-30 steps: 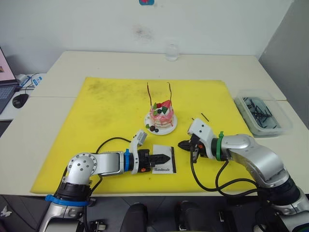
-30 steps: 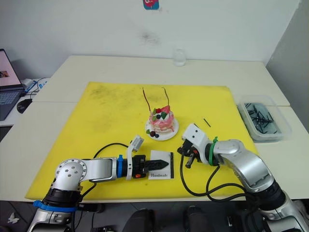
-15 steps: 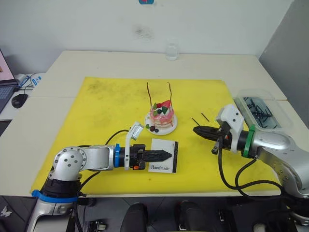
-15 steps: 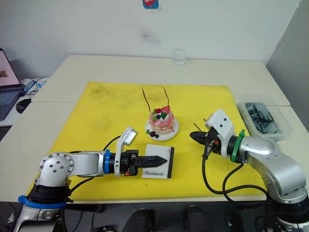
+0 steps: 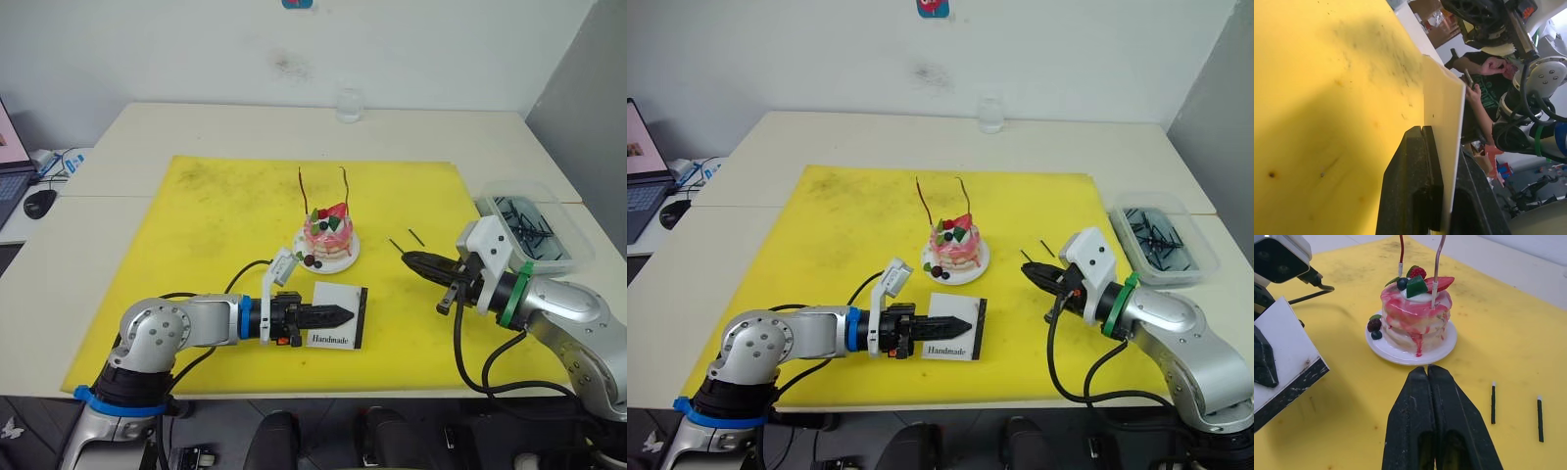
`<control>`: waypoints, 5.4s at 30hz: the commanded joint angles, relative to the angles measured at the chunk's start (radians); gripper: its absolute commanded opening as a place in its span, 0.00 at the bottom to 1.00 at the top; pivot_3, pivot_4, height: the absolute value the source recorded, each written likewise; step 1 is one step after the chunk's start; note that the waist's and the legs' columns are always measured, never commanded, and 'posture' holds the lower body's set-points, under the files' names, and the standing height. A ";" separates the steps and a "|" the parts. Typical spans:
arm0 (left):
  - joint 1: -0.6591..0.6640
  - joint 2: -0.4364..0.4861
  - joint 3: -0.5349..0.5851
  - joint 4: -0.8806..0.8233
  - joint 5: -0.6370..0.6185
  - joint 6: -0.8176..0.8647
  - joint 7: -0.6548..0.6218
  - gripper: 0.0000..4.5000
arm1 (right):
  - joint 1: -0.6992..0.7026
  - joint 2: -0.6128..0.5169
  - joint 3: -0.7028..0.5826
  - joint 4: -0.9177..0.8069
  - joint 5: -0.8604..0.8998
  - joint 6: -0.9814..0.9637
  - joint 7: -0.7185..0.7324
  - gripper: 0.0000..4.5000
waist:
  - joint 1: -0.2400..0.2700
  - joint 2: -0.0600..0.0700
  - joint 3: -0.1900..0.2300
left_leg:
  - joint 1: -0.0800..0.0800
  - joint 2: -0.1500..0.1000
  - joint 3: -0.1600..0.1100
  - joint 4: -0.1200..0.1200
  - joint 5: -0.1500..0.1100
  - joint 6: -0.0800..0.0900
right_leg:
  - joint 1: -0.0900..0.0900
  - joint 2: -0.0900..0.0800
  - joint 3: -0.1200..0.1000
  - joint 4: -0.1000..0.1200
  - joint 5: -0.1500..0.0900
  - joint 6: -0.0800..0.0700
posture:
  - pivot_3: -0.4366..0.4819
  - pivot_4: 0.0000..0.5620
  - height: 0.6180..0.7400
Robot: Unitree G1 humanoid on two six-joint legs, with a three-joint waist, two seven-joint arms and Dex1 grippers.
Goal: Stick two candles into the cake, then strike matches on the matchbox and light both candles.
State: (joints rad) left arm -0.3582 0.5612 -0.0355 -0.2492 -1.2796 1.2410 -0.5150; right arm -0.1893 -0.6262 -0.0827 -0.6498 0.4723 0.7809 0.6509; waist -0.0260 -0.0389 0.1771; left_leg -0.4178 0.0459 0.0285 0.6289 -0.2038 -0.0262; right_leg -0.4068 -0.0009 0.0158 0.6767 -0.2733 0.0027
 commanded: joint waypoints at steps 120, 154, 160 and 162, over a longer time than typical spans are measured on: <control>0.134 0.092 0.174 -0.062 -0.509 -0.023 0.506 0.00 | -0.253 0.288 0.140 0.779 -0.309 -0.450 -0.159 0.43 | -0.002 -0.001 0.000 | 0.001 0.000 0.001 0.001 0.000 0.000 | 0.000 0.000 0.001 0.002 0.001 0.001 | 0.48 0.27 1.00; 0.109 0.134 0.038 -0.062 -0.521 -0.104 0.473 0.00 | 0.170 0.262 0.057 -0.008 -0.177 0.008 -0.258 0.01 | 0.012 0.000 0.000 | 0.001 0.000 0.001 0.000 0.000 -0.001 | 0.000 -0.001 0.001 0.002 -0.001 -0.001 | 0.48 0.27 1.00; 0.096 0.139 0.021 -0.055 -0.514 -0.102 0.457 0.00 | 0.224 0.305 0.095 0.072 -0.208 -0.107 -0.282 0.01 | 0.005 0.000 0.000 | 0.002 0.000 0.001 0.000 0.000 -0.001 | 0.000 -0.001 0.001 0.002 -0.001 -0.002 | 0.48 0.27 1.00; 0.093 0.138 0.019 -0.054 -0.514 -0.104 0.458 0.00 | 0.223 0.311 0.097 0.112 -0.219 -0.146 -0.284 0.01 | 0.004 0.000 0.000 | 0.002 0.000 0.001 0.000 0.000 -0.001 | 0.000 -0.001 0.001 0.002 -0.001 -0.003 | 0.48 0.27 1.00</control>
State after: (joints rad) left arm -0.2495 0.6977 -0.0154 -0.2836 -1.7891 1.1457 -0.0407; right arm 0.0314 -0.3162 0.0240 -0.5510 0.2659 0.6888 0.3736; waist -0.0220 -0.0393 0.1775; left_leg -0.4162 0.0460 0.0296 0.6290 -0.2038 -0.0267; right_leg -0.4067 -0.0021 0.0166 0.6787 -0.2744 -0.0001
